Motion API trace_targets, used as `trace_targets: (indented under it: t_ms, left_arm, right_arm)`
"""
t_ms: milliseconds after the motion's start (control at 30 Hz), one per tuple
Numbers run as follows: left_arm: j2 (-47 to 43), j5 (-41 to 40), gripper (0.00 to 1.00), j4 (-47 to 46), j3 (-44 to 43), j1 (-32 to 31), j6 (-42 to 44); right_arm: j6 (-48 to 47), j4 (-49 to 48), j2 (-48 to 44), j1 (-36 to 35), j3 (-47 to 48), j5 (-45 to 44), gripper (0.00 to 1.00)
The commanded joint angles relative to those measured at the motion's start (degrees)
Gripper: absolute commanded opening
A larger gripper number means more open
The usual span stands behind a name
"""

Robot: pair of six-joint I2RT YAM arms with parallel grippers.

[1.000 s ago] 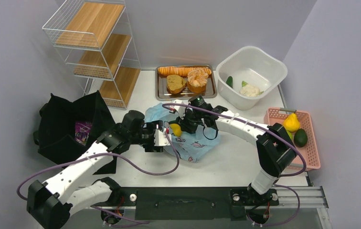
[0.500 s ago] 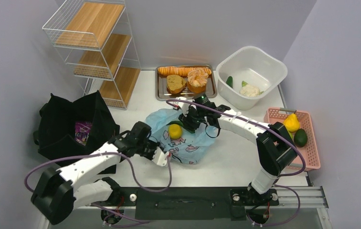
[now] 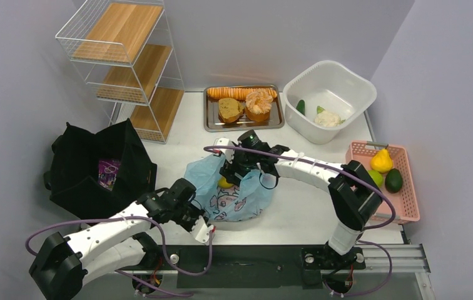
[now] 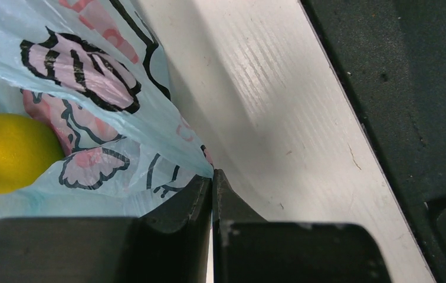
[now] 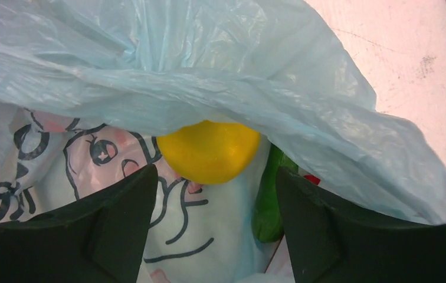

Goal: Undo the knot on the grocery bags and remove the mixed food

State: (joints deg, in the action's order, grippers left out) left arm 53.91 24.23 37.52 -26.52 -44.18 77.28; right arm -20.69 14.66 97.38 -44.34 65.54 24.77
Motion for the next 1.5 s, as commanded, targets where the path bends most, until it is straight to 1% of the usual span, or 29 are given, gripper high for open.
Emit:
trace_targets:
  t_ms: [0, 67, 133, 167, 200, 367, 500, 533, 567, 600, 633, 667, 700, 767, 833, 900, 1000, 1033, 1100, 1133, 1167, 1200, 1267, 1300, 1333, 1367, 1400, 1433, 1467]
  left_arm:
    - [0.42, 0.82, 0.0, -1.73, -2.71, -0.29, -2.03]
    - [0.52, 0.75, 0.0, -2.62, -2.66, -0.3, -2.35]
    - [0.9, 0.67, 0.0, -3.09, -2.77, -0.29, -2.55]
    - [1.09, 0.66, 0.0, -3.25, -2.8, -0.29, -2.69]
    - [1.35, 0.6, 0.0, -3.57, -2.89, -0.29, -3.21]
    - [2.08, 0.44, 0.0, -4.55, -3.3, -0.29, -5.1]
    - [2.2, 0.11, 0.0, -5.11, -3.27, -0.29, -6.15]
    - [2.18, -0.13, 0.0, -5.2, -3.32, -0.29, -6.34]
    - [2.26, -0.22, 0.0, -5.28, -3.35, -0.29, -6.81]
    - [2.21, -0.41, 0.0, -5.4, -3.35, -0.29, -7.06]
    - [2.13, -0.63, 0.0, -5.46, -3.36, -0.33, -7.62]
    - [2.1, -0.74, 0.0, -5.55, -3.31, -0.3, -7.82]
    - [1.97, -0.91, 0.0, -5.58, -3.24, -0.29, -8.25]
    - [1.68, -1.41, 0.0, -6.06, -3.01, -0.23, -9.5]
    - [1.65, -2.19, 0.0, -9.01, -2.81, -0.22, -12.92]
    - [2.18, -2.3, 0.0, -9.73, -3.35, 0.21, -15.59]
    - [3.69, -1.69, 0.0, -10.02, -4.65, 1.1, -18.44]
    - [3.94, -1.3, 0.0, -10.25, -4.88, 1.24, -18.85]
    - [4.28, -0.92, 0.0, -10.76, -5.23, 1.63, -19.81]
    - [4.34, -0.88, 0.0, -10.96, -5.23, 1.71, -20.11]
    - [4.35, -0.81, 0.0, -11.17, -5.22, 1.68, -20.13]
    - [4.23, -0.74, 0.0, -11.25, -5.1, 1.72, -20.14]
    - [4.15, -0.7, 0.0, -11.4, -4.85, 1.73, -19.97]
    - [4.08, -0.79, 0.0, -11.37, -4.76, 1.73, -19.93]
    - [3.87, -0.79, 0.0, -11.3, -4.61, 1.73, -19.89]
    - [3.81, -0.86, 0.0, -11.19, -4.56, 1.69, -19.89]
    - [3.7, -0.92, 0.0, -11.26, -4.41, 1.71, -19.88]
    - [3.63, -1.15, 0.0, -11.48, -4.28, 1.68, -19.88]
    - [3.56, -1.43, 0.0, -11.85, -4.01, 1.71, -20.08]
  right_arm:
    - [1.32, -3.85, 2.63, -0.5, 2.06, -1.5, 0.7]
    - [1.92, -3.4, 3.79, -1.02, 3.28, -1.45, 0.72]
    - [2.41, -3.93, 4.42, -1.7, 3.48, -1.49, 0.82]
    - [2.5, -4.37, 4.64, -2.31, 3.04, -2.06, 0.83]
    - [2.71, -5.62, 4.87, -2.67, 2.77, -2.56, 0.87]
    - [4.59, -9.4, 8.49, -4.39, 2.04, -7.57, 0.9]
    - [4.62, -10.16, 10.69, -4.56, 1.98, -8.58, 0.91]
    - [4.44, -10.04, 11.22, -4.56, 1.92, -8.6, 0.87]
    - [4.12, -9.97, 11.23, -4.55, 1.77, -8.47, 0.8]
    - [4.01, -9.95, 10.85, -4.42, 1.3, -8.09, 0.76]
    - [3.91, -9.83, 10.3, -4.35, 1.06, -7.77, 0.66]
    - [4.04, -9.74, 8.62, -4.24, 0.59, -6.97, 0.61]
    - [4.24, -8.94, 7.52, -4.21, 0.44, -6.33, 0.49]
    - [4.8, -6.42, 3.55, -3.89, 0.6, -3.8, 0.36]
    - [5.05, -2.52, -0.74, -3.23, 1.4, -0.22, 0.28]
    - [5.14, 3.11, -4.47, -2.1, 2.56, 4.42, 0.25]
    - [2.83, 12.92, -8.84, -0.32, 2.64, 12.32, 0.24]
    - [1.08, 18.06, -10.69, 0.06, 2.48, 13.33, 0.25]
    - [-0.16, 23.22, -14.25, 0.97, 2.54, 15.68, 0.25]
    - [1.41, 23.88, -15.6, 1.65, 2.69, 16.87, 0.26]
    - [3.05, 23.87, -18.29, 3.69, 3.29, 18.13, 0.27]
    - [7.07, 23.37, -19.47, 5.25, 3.81, 18.61, 0.27]
    - [12.78, 21.51, -22.28, 11.0, 5.64, 19.47, 0.27]
    - [14.05, 21.09, -24.18, 16.25, 6.29, 19.05, 0.27]
    - [15.86, 20.43, -25.32, 19.09, 6.45, 18.32, 0.27]
    - [16.47, 20.25, -27.34, 25.54, 6.23, 16.76, 0.27]
    - [17.0, 20.24, -28.26, 28.83, 5.9, 15.77, 0.27]
    - [16.73, 20.46, -29.76, 36.07, 4.75, 13.53, 0.27]
    - [15.22, 21.7, -30.44, 39.98, 3.05, 12.4, 0.26]
